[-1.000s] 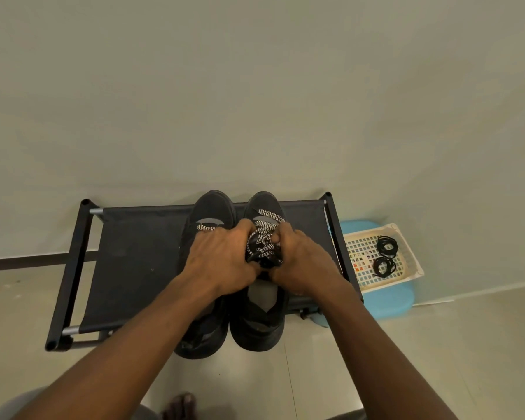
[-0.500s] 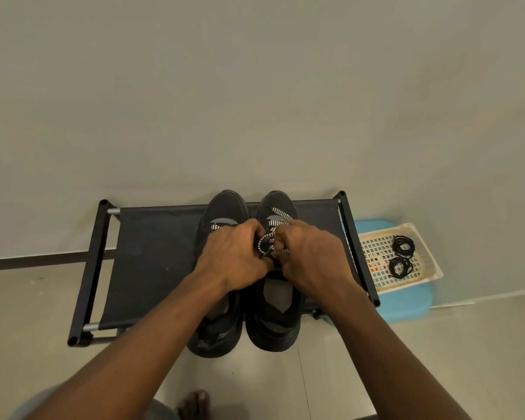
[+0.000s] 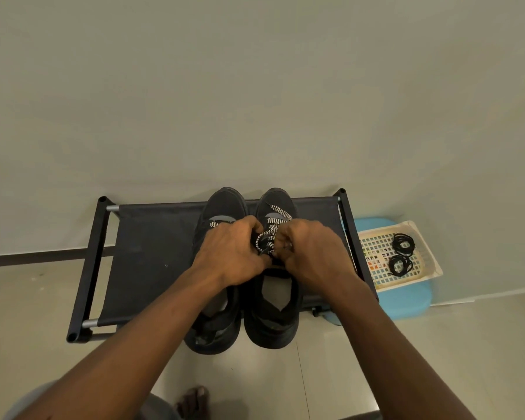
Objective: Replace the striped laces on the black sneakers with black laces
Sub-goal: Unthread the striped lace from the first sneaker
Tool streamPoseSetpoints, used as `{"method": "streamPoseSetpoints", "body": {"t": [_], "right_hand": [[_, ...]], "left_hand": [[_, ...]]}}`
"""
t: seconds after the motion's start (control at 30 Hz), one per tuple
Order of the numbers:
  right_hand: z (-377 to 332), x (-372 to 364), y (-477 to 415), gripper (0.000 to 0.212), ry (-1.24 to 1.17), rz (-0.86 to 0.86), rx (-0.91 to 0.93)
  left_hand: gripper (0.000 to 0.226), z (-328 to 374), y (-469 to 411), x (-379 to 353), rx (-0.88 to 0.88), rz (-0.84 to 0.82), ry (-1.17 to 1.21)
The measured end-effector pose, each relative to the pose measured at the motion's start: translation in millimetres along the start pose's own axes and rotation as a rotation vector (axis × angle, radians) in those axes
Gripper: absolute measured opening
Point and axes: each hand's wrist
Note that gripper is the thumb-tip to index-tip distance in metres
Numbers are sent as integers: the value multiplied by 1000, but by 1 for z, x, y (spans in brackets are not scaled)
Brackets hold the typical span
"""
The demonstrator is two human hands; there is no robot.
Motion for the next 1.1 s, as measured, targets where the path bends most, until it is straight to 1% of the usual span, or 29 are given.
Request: {"method": "streamPoseSetpoints", "body": {"t": [0.07,0.1,0.17,0.27,0.33,0.37,0.4,0.43,0.5,0.57,0.6,0.7,0.77,0.83,0.87,1.0,1.03,1.1], "right_hand": [[2,-1,-2,6,-68,0,-36],[5,-2,-3,10,-139,2,-81],[16,-5,-5,15,-348,42,-223],[26,-9,-7,16,-711,83,-461],[25,-9,-10,14,-927,86,-546],[23,-8,-11,16,-998,79,-545],[21,-7,-12,19,-1007,54,-516],[20,-5,-12,22,-938,6,-460],[18,-1,-10,22,-645,-106,-306],[14,4,-7,18,-352,-136,-166],[12,6,-6,16,-279,-132,-126],[9,8,-4,10,-197,-104,-90],[11,9,-5,7,-235,-95,-123],[16,11,-7,12,-376,-81,-207],[17,12,-8,16,-491,-80,-279],[15,20,-12,25,-1081,-67,-638],[13,22,-12,26,-1215,-40,-702],[12,23,-13,28,-1418,18,-774]], "left_hand": [[49,0,0,0,8,0,3],[50,0,0,1,13,0,-3],[50,1,0,1,18,0,-10],[52,1,-1,0,28,-1,-3],[56,1,-2,-1,30,2,-11],[57,2,-1,0,32,0,-13],[58,2,-1,0,34,-2,-11],[59,3,-1,0,34,-2,-10],[63,3,0,2,27,0,-7],[70,4,0,3,15,2,6],[74,5,1,4,6,-3,6],[87,5,3,4,-42,17,-27],[79,5,2,3,-77,21,-66],[67,4,1,3,-77,-1,-91],[63,4,0,3,-63,-13,-79],[57,3,-3,2,-34,-35,-28],[55,3,-3,2,-38,-34,-27],[54,3,-3,2,-43,-25,-26]]}}
Point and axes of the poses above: each hand's wrist, its own y-axis away from the middle knuckle, its own x-axis out of the back of the hand, z = x × y, and after that the axes turned 2 degrees about x, right-handed
